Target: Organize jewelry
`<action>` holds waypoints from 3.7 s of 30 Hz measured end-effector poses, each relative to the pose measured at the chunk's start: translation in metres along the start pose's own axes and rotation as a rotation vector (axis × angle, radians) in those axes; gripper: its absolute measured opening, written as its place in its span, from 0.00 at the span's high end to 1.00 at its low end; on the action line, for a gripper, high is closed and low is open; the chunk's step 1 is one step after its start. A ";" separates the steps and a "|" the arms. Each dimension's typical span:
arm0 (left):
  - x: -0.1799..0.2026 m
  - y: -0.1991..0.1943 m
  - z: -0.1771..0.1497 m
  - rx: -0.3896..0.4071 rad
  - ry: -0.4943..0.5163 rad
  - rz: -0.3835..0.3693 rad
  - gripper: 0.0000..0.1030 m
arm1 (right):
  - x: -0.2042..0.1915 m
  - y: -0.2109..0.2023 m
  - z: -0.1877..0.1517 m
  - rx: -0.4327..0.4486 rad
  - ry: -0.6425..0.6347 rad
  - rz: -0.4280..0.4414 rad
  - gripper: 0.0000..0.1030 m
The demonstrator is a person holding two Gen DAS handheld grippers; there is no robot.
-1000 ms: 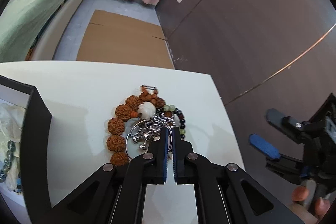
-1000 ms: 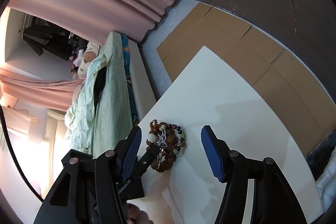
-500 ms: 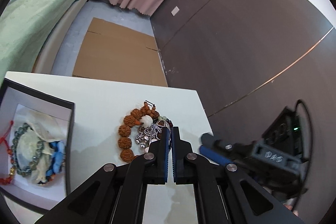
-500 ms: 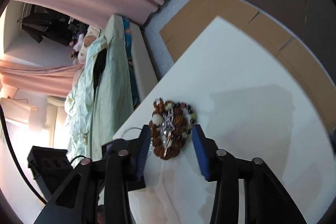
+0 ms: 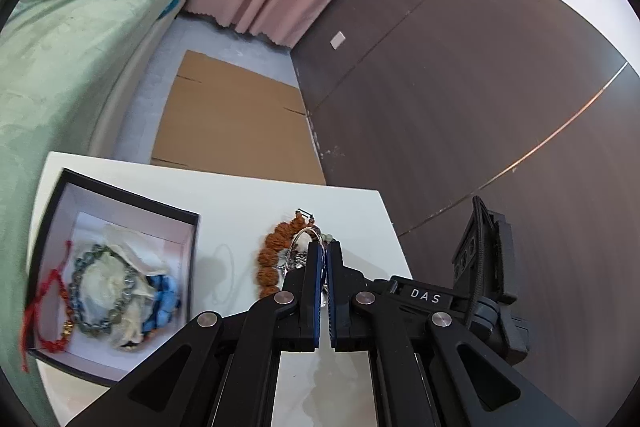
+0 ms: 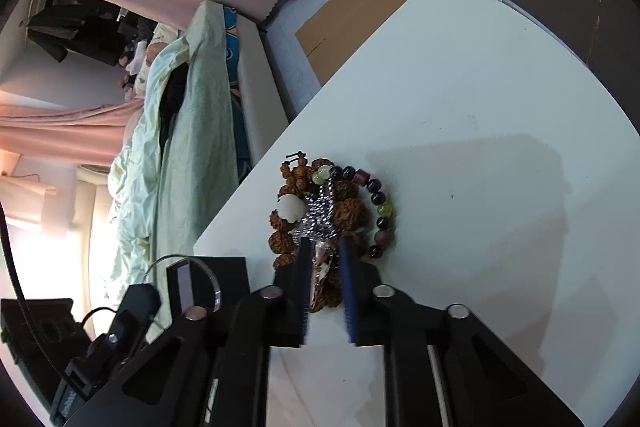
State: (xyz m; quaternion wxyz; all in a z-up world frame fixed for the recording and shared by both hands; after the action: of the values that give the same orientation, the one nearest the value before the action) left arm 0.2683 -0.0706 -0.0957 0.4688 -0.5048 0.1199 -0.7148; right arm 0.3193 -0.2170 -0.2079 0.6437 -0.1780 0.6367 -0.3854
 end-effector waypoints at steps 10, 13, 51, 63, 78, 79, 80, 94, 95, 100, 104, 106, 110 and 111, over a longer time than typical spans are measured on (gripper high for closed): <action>-0.011 -0.029 0.007 0.056 -0.008 0.020 0.98 | -0.018 -0.027 -0.002 0.073 -0.038 0.050 0.96; -0.016 -0.041 0.007 0.074 -0.009 0.033 0.98 | -0.028 -0.034 -0.006 0.087 -0.052 0.085 0.96; -0.100 -0.117 0.023 0.152 -0.142 0.118 0.22 | -0.166 0.038 -0.073 -0.008 -0.329 0.239 0.87; -0.078 -0.108 0.017 0.160 -0.074 0.131 0.00 | -0.132 -0.017 -0.055 0.096 -0.326 0.150 0.11; -0.034 -0.077 0.004 0.115 0.042 0.152 0.00 | -0.065 -0.076 -0.025 0.211 -0.225 -0.007 0.07; -0.032 -0.076 0.004 0.113 0.046 0.155 0.00 | -0.062 -0.079 -0.024 0.218 -0.222 -0.015 0.07; -0.030 -0.074 0.003 0.111 0.052 0.159 0.00 | -0.059 -0.083 -0.022 0.227 -0.220 -0.025 0.07; -0.009 -0.024 -0.012 0.027 0.101 0.169 0.00 | -0.001 -0.112 -0.010 0.246 -0.102 -0.056 0.00; -0.008 -0.022 -0.013 0.023 0.104 0.168 0.01 | 0.002 -0.114 -0.008 0.252 -0.093 -0.053 0.00; 0.003 0.002 -0.021 -0.016 0.143 0.165 0.14 | 0.015 -0.120 -0.001 0.274 -0.051 -0.033 0.00; 0.007 0.019 -0.026 -0.046 0.164 0.171 0.30 | 0.019 -0.113 0.003 0.234 -0.036 -0.045 0.00; 0.006 0.026 -0.028 -0.060 0.167 0.186 0.38 | 0.021 -0.110 0.004 0.216 -0.022 -0.060 0.00; 0.002 0.040 -0.030 -0.089 0.174 0.226 0.51 | 0.025 -0.106 0.007 0.199 -0.001 -0.049 0.00; 0.001 0.045 -0.031 -0.098 0.179 0.249 0.54 | 0.026 -0.105 0.008 0.197 -0.001 -0.053 0.00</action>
State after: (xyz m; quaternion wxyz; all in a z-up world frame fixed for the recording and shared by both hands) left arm 0.2669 -0.1042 -0.1384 0.5160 -0.4425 0.2580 -0.6866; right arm 0.2960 -0.3046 -0.1490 0.6482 -0.1307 0.5903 -0.4630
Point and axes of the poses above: each gripper's, at about its wrist camera, not at the fingertips, and y roughly the way its jaws point, x to its right, z to its top, the point moved 9 cm from there along y, roughly the way its jaws point, and after that the axes turned 5 degrees about -x, right-handed, at the moved point
